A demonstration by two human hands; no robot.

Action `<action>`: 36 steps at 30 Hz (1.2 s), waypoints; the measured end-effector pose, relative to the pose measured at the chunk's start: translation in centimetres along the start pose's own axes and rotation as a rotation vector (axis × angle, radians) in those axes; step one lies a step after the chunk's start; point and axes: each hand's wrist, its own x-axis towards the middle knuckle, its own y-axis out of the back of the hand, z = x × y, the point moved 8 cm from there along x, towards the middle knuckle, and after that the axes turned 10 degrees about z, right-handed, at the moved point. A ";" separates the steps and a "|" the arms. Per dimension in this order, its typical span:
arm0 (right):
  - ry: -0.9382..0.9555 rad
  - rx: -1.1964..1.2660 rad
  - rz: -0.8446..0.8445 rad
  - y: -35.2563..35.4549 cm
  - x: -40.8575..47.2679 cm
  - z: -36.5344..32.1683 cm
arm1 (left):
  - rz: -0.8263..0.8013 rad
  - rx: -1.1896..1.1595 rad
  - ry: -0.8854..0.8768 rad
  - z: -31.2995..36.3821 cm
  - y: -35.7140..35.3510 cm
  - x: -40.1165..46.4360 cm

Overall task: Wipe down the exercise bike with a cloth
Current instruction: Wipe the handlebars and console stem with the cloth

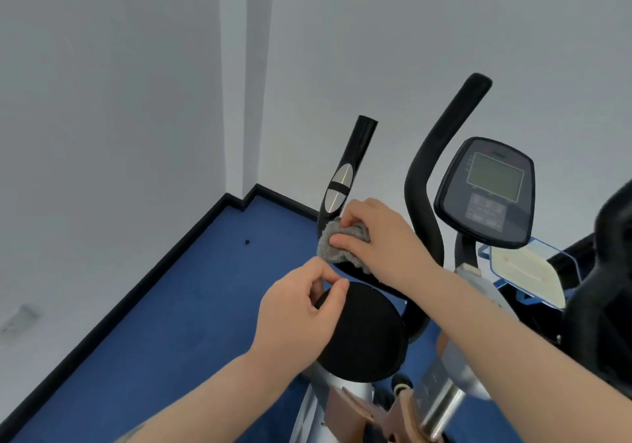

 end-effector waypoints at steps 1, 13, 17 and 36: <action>0.006 -0.012 0.032 0.2 0.3 -0.1 | -0.001 -0.002 0.001 0.1 0.0 0.0; -0.012 0.049 -0.095 0.3 1.1 -0.1 | -0.022 0.034 -0.019 0.1 0.0 -0.1; -0.007 0.105 -0.076 1.2 -0.1 -0.1 | -0.030 0.018 -0.024 0.0 0.0 0.0; 0.097 -0.030 -0.062 2.2 -2.5 -0.5 | -0.020 -0.081 0.046 -0.2 -0.1 -0.4</action>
